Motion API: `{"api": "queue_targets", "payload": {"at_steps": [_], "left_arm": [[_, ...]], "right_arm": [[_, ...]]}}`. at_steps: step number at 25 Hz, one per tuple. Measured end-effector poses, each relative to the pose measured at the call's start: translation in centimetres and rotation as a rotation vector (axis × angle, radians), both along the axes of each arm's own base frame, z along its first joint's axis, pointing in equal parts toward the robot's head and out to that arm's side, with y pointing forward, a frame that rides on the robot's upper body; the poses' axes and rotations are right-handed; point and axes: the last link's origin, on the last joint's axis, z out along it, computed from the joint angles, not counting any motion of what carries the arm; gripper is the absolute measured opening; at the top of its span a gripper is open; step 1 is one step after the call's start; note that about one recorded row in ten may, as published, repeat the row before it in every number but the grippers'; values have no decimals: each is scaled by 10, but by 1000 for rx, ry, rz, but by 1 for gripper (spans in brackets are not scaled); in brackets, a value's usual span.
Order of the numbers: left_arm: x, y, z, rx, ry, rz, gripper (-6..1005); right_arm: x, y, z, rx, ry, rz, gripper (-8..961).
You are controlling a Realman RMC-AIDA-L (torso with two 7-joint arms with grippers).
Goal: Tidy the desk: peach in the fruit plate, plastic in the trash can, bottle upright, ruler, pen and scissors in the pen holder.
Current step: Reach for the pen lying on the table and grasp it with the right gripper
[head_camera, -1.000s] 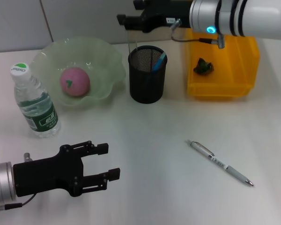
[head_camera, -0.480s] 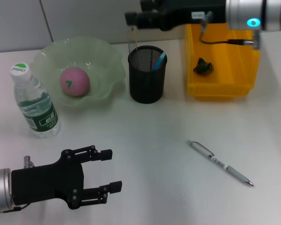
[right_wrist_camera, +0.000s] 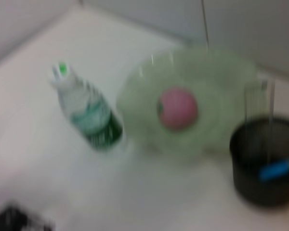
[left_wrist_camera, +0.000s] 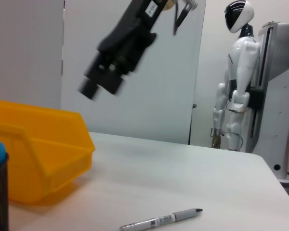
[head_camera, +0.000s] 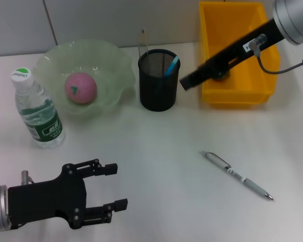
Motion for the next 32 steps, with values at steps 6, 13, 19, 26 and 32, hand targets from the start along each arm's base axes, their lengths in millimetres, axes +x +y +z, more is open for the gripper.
{"api": "queue_targets", "payload": {"at_steps": [6, 13, 19, 26, 32], "left_arm": [[2, 3, 1, 5, 5, -6, 753], [0, 6, 1, 25, 16, 2, 753], [-5, 9, -2, 44, 51, 21, 753], [-4, 10, -2, 40, 52, 22, 753], [-3, 9, -3, 28, 56, 16, 753]], "right_arm": [[5, -6, -10, -133, -169, -115, 650], [22, -13, -23, -192, -302, -157, 648], [37, -16, -43, -233, -412, -162, 646], [52, -18, -64, -279, -474, -168, 645], [65, -18, -77, -288, -501, -164, 640]]}}
